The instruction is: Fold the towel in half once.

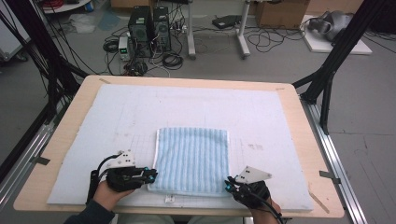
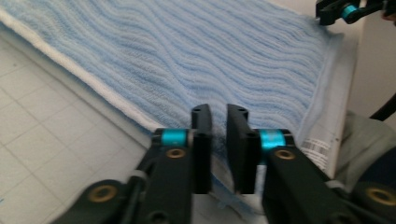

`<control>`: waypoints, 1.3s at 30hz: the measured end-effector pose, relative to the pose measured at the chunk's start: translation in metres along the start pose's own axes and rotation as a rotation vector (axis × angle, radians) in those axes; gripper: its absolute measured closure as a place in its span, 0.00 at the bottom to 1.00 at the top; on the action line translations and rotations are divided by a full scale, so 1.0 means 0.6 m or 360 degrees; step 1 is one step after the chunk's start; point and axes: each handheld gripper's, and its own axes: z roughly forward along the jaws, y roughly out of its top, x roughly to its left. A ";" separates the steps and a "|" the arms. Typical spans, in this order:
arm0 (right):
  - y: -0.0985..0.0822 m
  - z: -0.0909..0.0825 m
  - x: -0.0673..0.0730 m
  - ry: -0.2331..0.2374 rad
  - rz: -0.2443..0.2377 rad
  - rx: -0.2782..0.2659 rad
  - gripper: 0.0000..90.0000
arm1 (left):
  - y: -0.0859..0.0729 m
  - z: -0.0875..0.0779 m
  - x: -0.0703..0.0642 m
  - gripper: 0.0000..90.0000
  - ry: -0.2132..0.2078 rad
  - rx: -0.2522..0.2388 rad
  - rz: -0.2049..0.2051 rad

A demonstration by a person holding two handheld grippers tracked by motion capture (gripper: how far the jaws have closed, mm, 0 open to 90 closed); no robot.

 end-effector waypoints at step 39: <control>0.131 0.195 -0.217 -0.0100 0.0274 0.0087 0.65 | 0.116 0.146 0.193 0.56 0.0412 0.0024 -0.0135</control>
